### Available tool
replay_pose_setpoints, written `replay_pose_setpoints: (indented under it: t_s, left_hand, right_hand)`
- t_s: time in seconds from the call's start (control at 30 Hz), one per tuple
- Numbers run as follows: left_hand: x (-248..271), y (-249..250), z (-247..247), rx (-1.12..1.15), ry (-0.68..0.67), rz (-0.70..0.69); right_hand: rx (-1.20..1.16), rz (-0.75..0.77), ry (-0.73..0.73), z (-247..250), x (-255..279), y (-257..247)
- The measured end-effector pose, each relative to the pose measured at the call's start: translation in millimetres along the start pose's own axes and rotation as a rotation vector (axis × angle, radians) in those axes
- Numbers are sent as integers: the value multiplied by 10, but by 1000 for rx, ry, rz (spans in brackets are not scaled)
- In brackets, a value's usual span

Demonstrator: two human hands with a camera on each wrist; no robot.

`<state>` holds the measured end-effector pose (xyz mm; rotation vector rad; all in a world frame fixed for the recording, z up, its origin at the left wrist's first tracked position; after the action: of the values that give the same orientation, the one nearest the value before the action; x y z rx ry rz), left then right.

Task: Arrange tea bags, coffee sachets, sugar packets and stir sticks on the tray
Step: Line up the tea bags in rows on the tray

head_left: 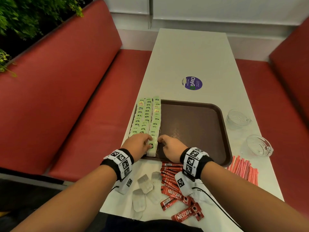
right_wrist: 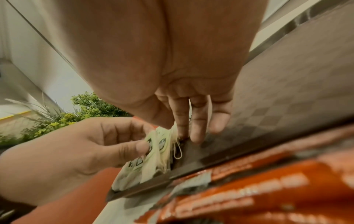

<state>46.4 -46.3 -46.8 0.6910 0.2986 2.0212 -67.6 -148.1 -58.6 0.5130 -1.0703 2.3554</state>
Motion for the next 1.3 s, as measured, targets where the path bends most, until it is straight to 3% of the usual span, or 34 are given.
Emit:
replay_pose_setpoints:
  t_s: [0.1,0.37,0.57,0.7,0.83,0.93,1.1,1.3]
  left_hand:
    - [11,21,27,5,71,-13]
    - [-26,70,-144,-180,-35,-46]
    - [346,152,-20,-87,25,-153]
    - [715,78,-132,-105,-114,-233]
    - [1028,-21,-395,-206,-292,-258]
    - [1203,-77,-598,-221,-342,-267]
    - [1372,-123,-778,-224,-316,-261]
    - [1309,-159,-704,-215,-214,-225]
  right_hand:
    - [32,5,5,-15,-13,-10]
    - [95,28,-16,-34,-17,-55]
    - [224,152,77,-43,158,-179]
    - [344,328,-8,-245,356,-417]
    - [439,388,-160,-563,475,-561]
    - [596,426,-219,-744,522,-615]
    - [818,436,-206,-940,502,-638]
    - [830,412,-132,-900,430,-698]
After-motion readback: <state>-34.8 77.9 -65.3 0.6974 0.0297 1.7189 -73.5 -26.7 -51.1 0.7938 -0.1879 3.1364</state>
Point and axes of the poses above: each hand's wrist, its own x-axis away from the middle knuckle, its own z-axis out of the back of the hand, y = z × x, the point moved 7 cm from there along -x, towards the middle knuckle, and after that the axes turned 8 degrees about -y, right-handed, at the moved point
